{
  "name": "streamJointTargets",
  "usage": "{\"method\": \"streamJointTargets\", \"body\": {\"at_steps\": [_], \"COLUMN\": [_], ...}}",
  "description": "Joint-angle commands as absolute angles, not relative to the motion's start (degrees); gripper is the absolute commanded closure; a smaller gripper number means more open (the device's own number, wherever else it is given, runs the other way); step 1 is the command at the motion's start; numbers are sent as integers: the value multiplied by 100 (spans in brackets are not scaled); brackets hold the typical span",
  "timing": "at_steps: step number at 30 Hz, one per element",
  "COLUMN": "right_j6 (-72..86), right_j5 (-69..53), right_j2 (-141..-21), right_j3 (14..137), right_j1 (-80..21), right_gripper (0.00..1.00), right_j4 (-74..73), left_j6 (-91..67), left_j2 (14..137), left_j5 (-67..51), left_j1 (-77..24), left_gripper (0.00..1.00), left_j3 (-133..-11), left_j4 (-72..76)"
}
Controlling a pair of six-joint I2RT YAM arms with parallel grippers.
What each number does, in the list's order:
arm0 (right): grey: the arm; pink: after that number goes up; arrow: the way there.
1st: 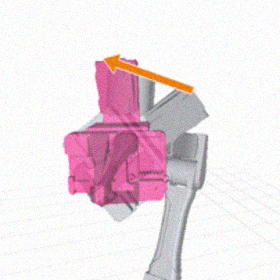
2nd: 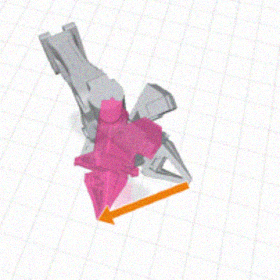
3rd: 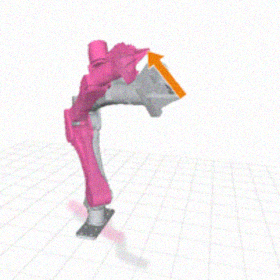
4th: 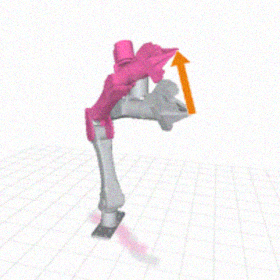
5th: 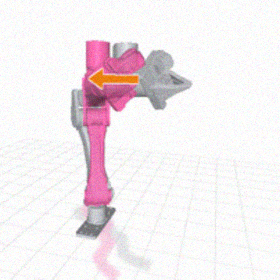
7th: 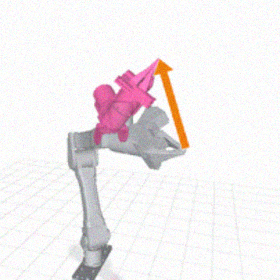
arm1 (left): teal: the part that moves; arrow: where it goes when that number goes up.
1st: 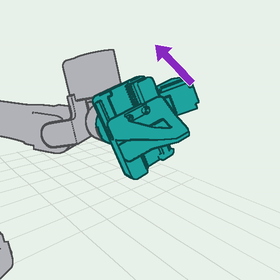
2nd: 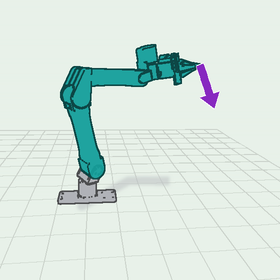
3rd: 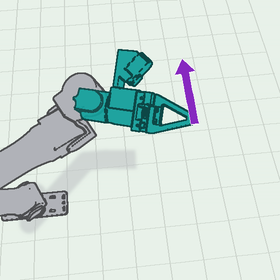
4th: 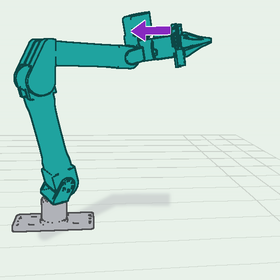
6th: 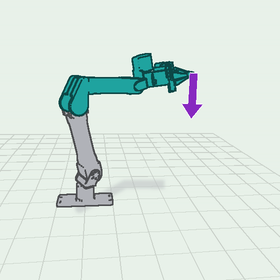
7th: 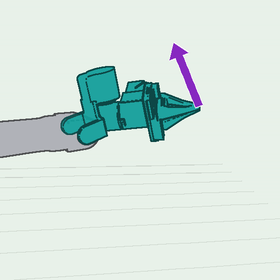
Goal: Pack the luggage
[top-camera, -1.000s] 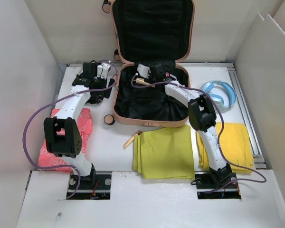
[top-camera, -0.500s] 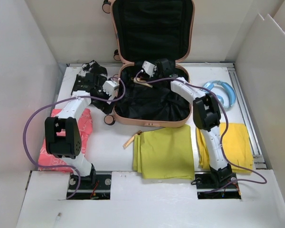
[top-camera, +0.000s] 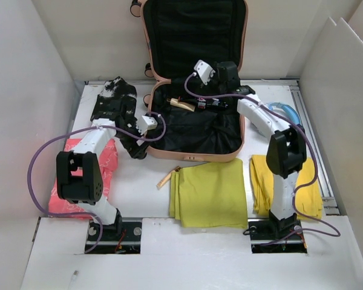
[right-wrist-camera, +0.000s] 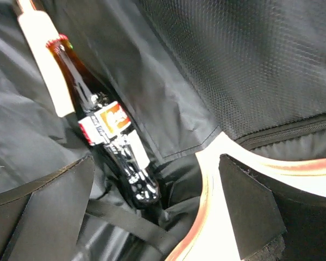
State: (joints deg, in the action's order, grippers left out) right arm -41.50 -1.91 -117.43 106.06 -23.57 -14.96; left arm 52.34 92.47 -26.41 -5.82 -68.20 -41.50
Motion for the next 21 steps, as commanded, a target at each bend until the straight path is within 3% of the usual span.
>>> {"method": "streamJointTargets", "body": {"at_steps": [1, 9, 13, 17, 21], "right_j6": [-3719, -1662, -1608, -1460, -1406], "right_j5": [-466, -914, -441, -150, 17], "right_j2": [-11426, -10363, -10099, -9836, -9581], "right_j3": [10441, 9379, 9062, 8799, 8535], "right_j1": [-2303, -1091, -967, -1019, -1133], "right_gripper": [0, 3, 5, 6, 6], "right_j4": [-1283, -1152, -1160, -1213, -1213], "left_j6": [5484, 5476, 5011, 4413, 4307], "left_j2": [8956, 8298, 7640, 7042, 6979], "left_j5": [-2804, -2698, -2366, -1540, -1493], "left_j1": [-387, -650, -1553, -2863, -3013], "left_gripper": [0, 0, 3, 4, 7], "left_j3": [-6776, -6829, -6321, -5363, -5027], "left_j4": [-4377, -4877, -4844, -3678, -3453]}}
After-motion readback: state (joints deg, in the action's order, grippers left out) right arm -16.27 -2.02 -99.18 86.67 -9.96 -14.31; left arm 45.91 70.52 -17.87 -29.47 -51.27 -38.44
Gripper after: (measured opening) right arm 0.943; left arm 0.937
